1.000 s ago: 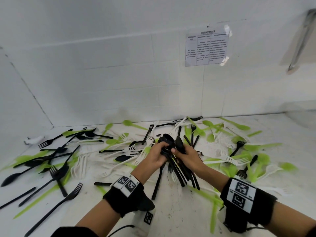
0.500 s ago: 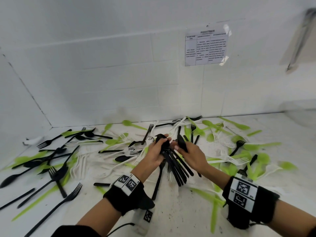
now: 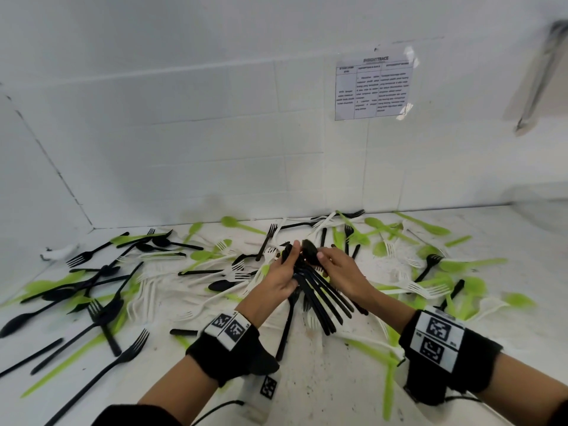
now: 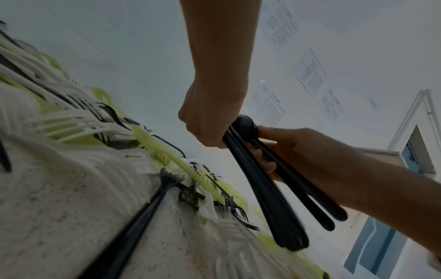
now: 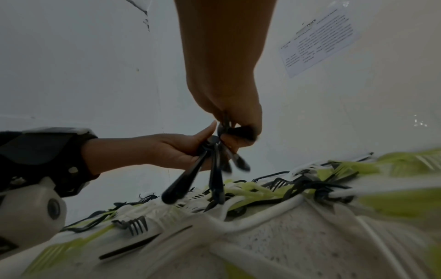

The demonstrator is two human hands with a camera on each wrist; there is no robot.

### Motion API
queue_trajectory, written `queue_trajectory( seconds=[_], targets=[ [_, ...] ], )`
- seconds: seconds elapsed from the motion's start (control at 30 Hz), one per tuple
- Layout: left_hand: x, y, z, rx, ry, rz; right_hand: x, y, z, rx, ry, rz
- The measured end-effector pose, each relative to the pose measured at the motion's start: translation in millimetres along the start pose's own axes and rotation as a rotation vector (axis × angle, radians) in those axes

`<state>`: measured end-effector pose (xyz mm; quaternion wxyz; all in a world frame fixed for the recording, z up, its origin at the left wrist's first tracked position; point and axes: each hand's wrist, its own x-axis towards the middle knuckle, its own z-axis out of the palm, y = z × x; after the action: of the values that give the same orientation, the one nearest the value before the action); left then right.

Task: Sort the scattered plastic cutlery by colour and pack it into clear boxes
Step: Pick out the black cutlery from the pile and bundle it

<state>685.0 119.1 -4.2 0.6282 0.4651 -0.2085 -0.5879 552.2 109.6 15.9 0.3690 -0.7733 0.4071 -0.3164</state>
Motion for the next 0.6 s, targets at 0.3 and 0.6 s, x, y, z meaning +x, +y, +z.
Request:
queue_trajectory(
  seconds=[0.3,0.6],
  targets=[
    [-2.3,5.9,-5.4,-0.027,0.026,0.010,3.5,5.2,10.8,0.153,0.120,0.013],
    [-1.7,21.3,-14.0,-0.085,0.064,0.117,-6.9,7.7,24.9,0.101,-0.255,0.196]
  ],
)
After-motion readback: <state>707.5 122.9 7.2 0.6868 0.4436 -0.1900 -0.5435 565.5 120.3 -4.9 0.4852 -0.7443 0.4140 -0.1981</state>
